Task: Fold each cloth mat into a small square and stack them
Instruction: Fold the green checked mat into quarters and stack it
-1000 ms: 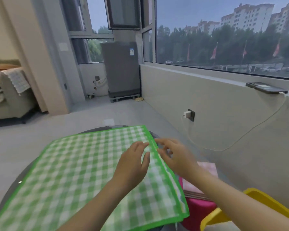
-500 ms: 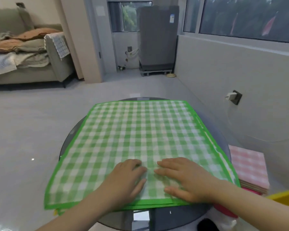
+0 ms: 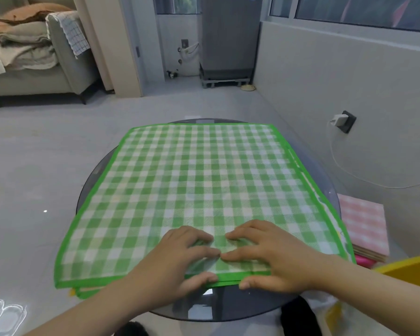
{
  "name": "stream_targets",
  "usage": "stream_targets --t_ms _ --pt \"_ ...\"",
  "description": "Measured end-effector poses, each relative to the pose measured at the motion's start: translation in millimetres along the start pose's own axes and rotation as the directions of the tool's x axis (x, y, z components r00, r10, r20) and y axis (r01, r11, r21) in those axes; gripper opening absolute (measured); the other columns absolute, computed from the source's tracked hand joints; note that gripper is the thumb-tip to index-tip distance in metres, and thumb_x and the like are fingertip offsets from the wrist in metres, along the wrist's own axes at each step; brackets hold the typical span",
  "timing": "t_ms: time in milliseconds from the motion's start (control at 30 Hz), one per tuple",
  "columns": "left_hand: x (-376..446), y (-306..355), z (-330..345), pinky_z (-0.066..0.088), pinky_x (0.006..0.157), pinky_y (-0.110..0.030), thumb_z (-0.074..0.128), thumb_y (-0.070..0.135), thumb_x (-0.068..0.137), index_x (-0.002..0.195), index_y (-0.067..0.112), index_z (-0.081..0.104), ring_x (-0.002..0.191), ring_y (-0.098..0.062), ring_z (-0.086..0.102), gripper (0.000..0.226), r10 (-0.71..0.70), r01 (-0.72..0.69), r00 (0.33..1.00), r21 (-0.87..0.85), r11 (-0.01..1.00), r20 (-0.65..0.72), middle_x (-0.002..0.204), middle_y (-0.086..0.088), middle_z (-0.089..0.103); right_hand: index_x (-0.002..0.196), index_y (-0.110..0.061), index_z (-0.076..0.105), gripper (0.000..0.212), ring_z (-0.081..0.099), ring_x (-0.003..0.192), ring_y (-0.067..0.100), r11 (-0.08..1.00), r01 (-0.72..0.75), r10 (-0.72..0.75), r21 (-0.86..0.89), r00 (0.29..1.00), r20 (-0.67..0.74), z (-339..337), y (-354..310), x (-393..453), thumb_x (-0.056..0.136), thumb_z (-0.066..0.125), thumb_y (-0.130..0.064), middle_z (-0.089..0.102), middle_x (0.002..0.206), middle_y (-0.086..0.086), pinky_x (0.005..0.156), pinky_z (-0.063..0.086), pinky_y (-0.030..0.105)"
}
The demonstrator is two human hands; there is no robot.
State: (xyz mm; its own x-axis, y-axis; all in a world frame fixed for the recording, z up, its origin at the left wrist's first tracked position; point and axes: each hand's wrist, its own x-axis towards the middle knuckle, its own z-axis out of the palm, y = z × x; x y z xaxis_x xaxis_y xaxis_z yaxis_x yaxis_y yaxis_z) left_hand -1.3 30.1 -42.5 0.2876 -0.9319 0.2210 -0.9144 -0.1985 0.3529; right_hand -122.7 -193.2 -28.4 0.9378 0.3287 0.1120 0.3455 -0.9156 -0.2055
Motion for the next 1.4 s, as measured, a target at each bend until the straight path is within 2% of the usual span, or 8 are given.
stream_targets --t_ms 433,567,700,867,933,1067,1267,1400 --pt "1 5 -4 0.033 0.100 -0.023 0.038 0.072 0.083 0.109 0.042 0.065 0.116 0.007 0.037 0.048 -0.066 0.066 0.998 -0.147 0.987 0.004 0.123 0.019 0.054 0.099 -0.031 0.071 0.030 0.061 0.103 0.008 0.998 0.044 -0.040 0.038 0.993 -0.110 -4 -6 -1 0.088 0.051 -0.050 0.069 0.107 -0.012 0.083 0.051 0.023" --pt "2 8 -8 0.029 0.099 -0.014 0.040 0.075 0.079 0.107 0.041 0.067 0.115 0.008 0.038 0.052 -0.066 0.071 0.997 -0.141 0.987 0.040 0.121 0.021 0.054 0.090 -0.025 0.069 0.033 0.065 0.082 0.011 0.996 0.020 -0.008 0.085 0.990 -0.139 -10 -8 3 0.093 0.043 -0.046 0.070 0.087 -0.009 0.066 0.055 0.031" --pt "9 12 -19 0.037 0.090 -0.014 0.033 0.080 0.075 0.097 0.032 0.072 0.104 0.009 0.046 0.066 -0.151 0.158 0.987 -0.140 0.977 0.060 0.108 0.022 0.060 0.081 -0.025 0.064 0.039 0.057 0.058 0.011 0.998 -0.049 0.054 0.033 0.981 -0.184 -13 -9 7 0.095 0.035 -0.046 0.062 0.064 -0.009 0.048 0.048 0.030" --pt "22 21 -48 0.045 0.066 -0.027 0.050 0.055 0.087 0.068 0.024 0.061 0.068 -0.010 0.056 0.038 -0.311 0.317 0.946 -0.054 0.947 0.095 0.067 0.006 0.060 0.076 -0.023 0.063 0.040 0.041 0.039 0.010 0.978 -0.210 0.200 -0.007 0.940 -0.277 -32 -15 11 0.090 0.034 -0.046 0.048 0.046 -0.010 0.039 0.033 0.022" --pt "28 24 -59 0.041 0.059 -0.025 0.048 0.051 0.090 0.076 0.022 0.065 0.064 -0.012 0.056 0.036 -0.339 0.339 0.939 0.020 0.941 0.061 0.066 0.003 0.063 0.083 -0.023 0.062 0.044 0.036 0.041 0.009 0.954 -0.300 0.290 0.003 0.919 -0.266 -43 -16 14 0.090 0.030 -0.052 0.040 0.046 -0.010 0.044 0.028 0.020" --pt "45 35 -79 0.033 0.051 -0.019 0.041 0.049 0.093 0.083 0.024 0.064 0.061 -0.010 0.055 0.035 -0.335 0.338 0.941 0.169 0.926 -0.044 0.066 0.005 0.063 0.093 -0.022 0.053 0.031 0.049 0.057 0.018 0.906 -0.422 0.405 -0.044 0.891 -0.203 -64 -21 17 0.098 0.030 -0.042 0.044 0.056 -0.008 0.052 0.031 0.026" --pt "58 52 -102 0.022 0.048 -0.018 0.030 0.049 0.097 0.082 0.025 0.050 0.058 -0.011 0.041 0.035 -0.238 0.246 0.969 0.380 0.892 -0.068 0.058 0.007 0.044 0.090 -0.024 0.047 0.028 0.045 0.057 0.015 0.880 -0.466 0.440 -0.090 0.872 -0.215 -96 -26 18 0.099 0.028 -0.042 0.044 0.059 -0.008 0.047 0.025 0.022" --pt "68 51 -121 0.029 0.052 -0.025 0.028 0.047 0.097 0.083 0.025 0.046 0.065 -0.015 0.044 0.032 -0.191 0.202 0.979 0.423 0.883 -0.069 0.065 0.008 0.047 0.090 -0.027 0.042 0.026 0.048 0.065 0.019 0.862 -0.475 0.432 -0.175 0.871 -0.234 -113 -26 22 0.099 0.025 -0.044 0.042 0.060 -0.008 0.050 0.026 0.024"
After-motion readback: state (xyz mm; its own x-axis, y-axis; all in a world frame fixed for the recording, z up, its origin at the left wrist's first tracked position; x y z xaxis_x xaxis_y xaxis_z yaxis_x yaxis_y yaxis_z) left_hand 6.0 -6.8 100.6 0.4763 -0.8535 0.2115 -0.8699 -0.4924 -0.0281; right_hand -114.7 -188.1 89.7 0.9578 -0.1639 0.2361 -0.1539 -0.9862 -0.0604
